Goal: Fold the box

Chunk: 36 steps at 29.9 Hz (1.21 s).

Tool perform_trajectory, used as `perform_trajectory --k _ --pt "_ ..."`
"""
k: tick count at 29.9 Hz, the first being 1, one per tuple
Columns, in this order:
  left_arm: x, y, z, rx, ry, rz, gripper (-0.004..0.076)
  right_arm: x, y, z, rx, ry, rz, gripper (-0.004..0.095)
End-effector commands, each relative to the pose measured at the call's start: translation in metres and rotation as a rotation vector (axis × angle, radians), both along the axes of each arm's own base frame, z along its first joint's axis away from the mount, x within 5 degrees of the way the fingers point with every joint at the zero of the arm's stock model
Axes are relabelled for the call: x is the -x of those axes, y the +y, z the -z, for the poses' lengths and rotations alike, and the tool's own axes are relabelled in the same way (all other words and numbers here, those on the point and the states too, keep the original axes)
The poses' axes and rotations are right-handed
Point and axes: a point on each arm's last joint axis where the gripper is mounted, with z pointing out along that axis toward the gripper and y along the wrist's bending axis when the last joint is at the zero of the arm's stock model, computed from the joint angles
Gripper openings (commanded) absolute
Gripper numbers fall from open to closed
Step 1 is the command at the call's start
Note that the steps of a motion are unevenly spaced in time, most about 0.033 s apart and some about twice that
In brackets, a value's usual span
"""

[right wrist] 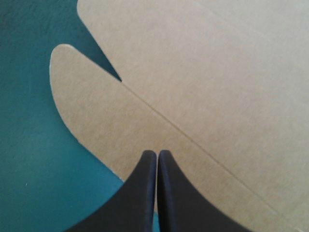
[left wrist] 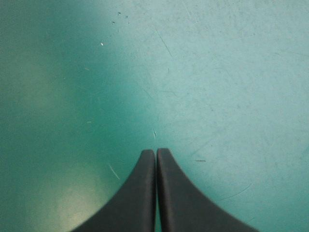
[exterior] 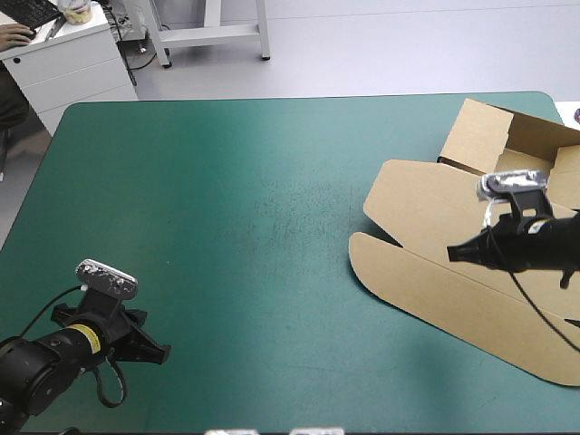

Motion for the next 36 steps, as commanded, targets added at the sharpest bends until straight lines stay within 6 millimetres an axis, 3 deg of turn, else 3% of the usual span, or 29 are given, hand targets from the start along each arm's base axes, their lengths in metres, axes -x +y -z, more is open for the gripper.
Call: perform_trajectory --k 1,10,17,24,36 --pt "-0.003 -0.002 -0.007 0.02 -0.059 0.014 -0.001 0.03 0.004 -0.002 -0.016 -0.101 -0.001 -0.0003" --pt "0.006 0.001 0.028 0.014 -0.028 0.03 -0.001 0.095 0.008 0.039 0.022 -0.144 -0.045 -0.0005" --pt "0.008 0.001 0.032 0.026 -0.018 0.029 -0.001 0.121 0.009 0.057 0.036 -0.25 -0.03 -0.0005" --pt "0.008 0.001 0.032 0.026 -0.018 0.029 -0.001 0.132 0.01 0.078 0.036 -0.249 -0.026 -0.0005" --pt "0.008 0.001 0.032 0.024 -0.019 0.029 -0.001 0.133 0.01 0.077 0.032 -0.253 -0.026 -0.0005"
